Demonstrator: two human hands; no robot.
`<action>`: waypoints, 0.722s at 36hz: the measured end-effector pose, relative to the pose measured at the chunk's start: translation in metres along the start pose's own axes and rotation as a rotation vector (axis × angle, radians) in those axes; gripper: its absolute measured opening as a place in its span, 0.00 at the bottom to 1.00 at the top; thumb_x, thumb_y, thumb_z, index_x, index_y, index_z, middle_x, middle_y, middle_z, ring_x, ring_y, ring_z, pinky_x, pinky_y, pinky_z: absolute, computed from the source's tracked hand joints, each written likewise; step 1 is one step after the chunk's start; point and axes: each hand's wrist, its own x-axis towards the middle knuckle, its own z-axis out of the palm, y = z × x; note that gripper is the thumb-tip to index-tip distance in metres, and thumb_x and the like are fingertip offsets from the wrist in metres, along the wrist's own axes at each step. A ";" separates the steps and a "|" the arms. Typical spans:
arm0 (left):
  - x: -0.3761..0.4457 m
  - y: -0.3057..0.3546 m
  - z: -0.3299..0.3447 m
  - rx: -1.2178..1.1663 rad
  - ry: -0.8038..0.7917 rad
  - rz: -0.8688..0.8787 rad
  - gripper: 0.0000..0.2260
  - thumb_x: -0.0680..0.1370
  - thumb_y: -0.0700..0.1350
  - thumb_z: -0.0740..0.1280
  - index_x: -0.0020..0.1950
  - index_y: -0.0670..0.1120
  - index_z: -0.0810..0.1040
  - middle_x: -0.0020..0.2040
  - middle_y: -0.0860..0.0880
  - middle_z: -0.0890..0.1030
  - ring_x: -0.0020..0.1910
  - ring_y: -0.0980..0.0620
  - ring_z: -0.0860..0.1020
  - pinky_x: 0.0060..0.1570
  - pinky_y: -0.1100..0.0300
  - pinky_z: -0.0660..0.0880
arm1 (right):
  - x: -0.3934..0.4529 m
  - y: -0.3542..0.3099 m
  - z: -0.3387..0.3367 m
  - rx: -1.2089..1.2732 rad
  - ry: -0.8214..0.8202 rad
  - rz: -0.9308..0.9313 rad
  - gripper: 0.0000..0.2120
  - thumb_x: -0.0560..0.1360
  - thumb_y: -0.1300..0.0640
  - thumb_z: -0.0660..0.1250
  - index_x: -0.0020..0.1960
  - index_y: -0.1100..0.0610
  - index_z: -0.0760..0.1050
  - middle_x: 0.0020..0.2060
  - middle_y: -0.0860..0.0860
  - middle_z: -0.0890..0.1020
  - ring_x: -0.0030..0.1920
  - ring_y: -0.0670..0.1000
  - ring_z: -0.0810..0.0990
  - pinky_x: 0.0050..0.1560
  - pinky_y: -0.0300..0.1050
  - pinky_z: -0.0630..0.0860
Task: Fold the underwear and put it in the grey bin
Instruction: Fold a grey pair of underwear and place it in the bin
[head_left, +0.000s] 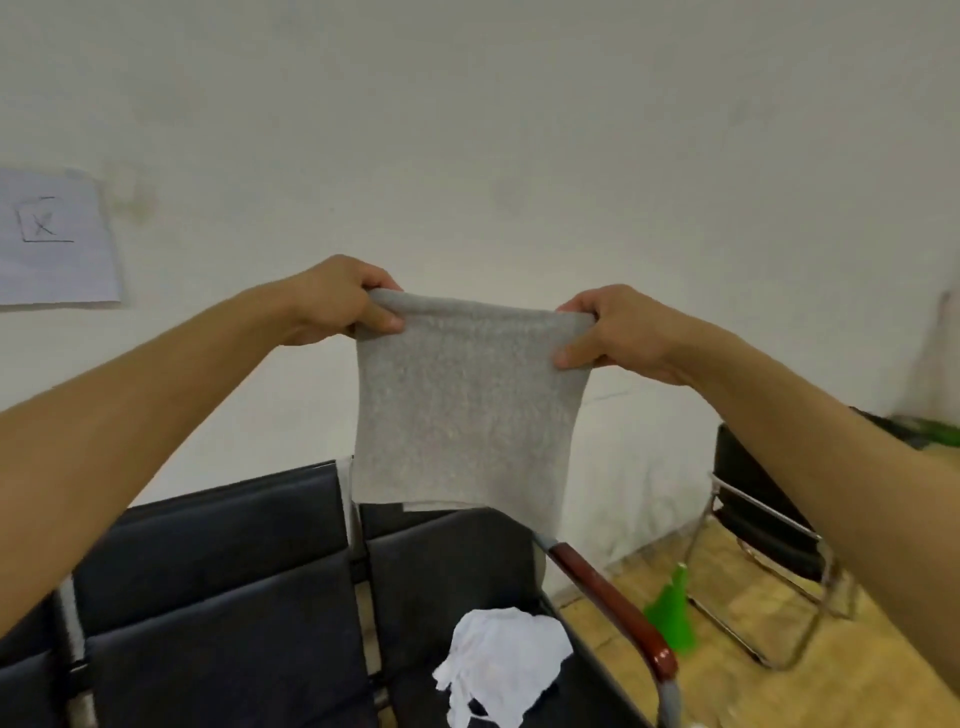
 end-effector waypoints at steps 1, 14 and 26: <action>0.009 0.003 0.008 -0.010 -0.050 0.014 0.08 0.72 0.32 0.71 0.45 0.43 0.79 0.44 0.46 0.79 0.44 0.50 0.78 0.43 0.60 0.76 | -0.003 0.007 -0.005 -0.069 0.060 0.017 0.15 0.68 0.69 0.72 0.53 0.60 0.75 0.45 0.51 0.78 0.44 0.48 0.79 0.42 0.37 0.80; 0.097 0.070 0.208 0.129 -0.383 0.358 0.07 0.69 0.34 0.73 0.42 0.43 0.78 0.43 0.46 0.77 0.43 0.48 0.76 0.42 0.58 0.76 | -0.087 0.131 -0.062 -0.558 0.548 0.424 0.14 0.71 0.64 0.70 0.53 0.57 0.69 0.48 0.52 0.74 0.47 0.50 0.72 0.42 0.41 0.69; 0.076 0.133 0.468 0.253 -0.691 0.619 0.06 0.73 0.40 0.71 0.46 0.47 0.75 0.50 0.45 0.77 0.48 0.48 0.74 0.50 0.54 0.73 | -0.249 0.290 -0.101 -0.451 0.581 0.832 0.05 0.74 0.57 0.68 0.49 0.56 0.76 0.41 0.49 0.75 0.44 0.49 0.75 0.32 0.35 0.66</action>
